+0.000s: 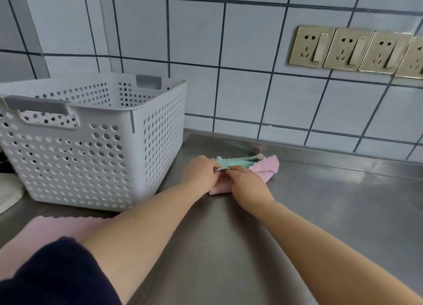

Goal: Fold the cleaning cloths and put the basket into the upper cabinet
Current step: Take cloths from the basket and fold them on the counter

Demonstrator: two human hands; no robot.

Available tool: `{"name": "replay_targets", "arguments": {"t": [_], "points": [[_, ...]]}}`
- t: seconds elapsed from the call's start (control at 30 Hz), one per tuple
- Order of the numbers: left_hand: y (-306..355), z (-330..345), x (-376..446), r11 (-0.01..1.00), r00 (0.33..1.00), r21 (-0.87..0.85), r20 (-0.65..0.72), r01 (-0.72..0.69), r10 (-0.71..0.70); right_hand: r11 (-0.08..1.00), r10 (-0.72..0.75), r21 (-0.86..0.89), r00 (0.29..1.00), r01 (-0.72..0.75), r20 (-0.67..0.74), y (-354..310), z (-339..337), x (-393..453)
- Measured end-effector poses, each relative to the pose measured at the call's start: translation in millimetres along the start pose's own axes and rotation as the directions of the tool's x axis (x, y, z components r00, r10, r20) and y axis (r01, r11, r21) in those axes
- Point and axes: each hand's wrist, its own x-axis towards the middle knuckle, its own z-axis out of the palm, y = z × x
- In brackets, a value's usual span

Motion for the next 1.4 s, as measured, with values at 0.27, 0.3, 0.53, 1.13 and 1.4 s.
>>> {"name": "replay_targets", "arguments": {"t": [0.27,0.3,0.53,1.13,1.4], "points": [[23.0,-39.4,-8.3,0.958,0.974,-0.21,-0.159,-0.195,0.164,0.933,0.198,0.346,0.946,-0.101,-0.256,-10.0,-59.0,-11.3],[28.5,-47.0,-12.7,0.949,0.969,-0.226,-0.162,-0.22,0.187,0.91,0.231,0.4,0.937,-0.112,-0.264,-12.4,-68.3,-12.3],[51.5,-92.0,-42.1,0.915,0.976,-0.343,-0.123,-0.21,0.178,0.902,0.236,0.425,0.914,-0.08,-0.329,-32.3,-140.1,-35.0],[57.0,-170.3,-132.0,0.836,0.957,-0.484,-0.247,-0.259,0.154,0.826,0.461,0.557,0.668,-0.082,-0.584,-2.2,-259.4,-146.3],[63.3,-194.2,-134.9,0.744,0.901,-0.574,-0.425,-0.341,0.084,0.805,0.502,0.581,0.662,-0.122,-0.557,24.2,-273.0,-171.7]]}}
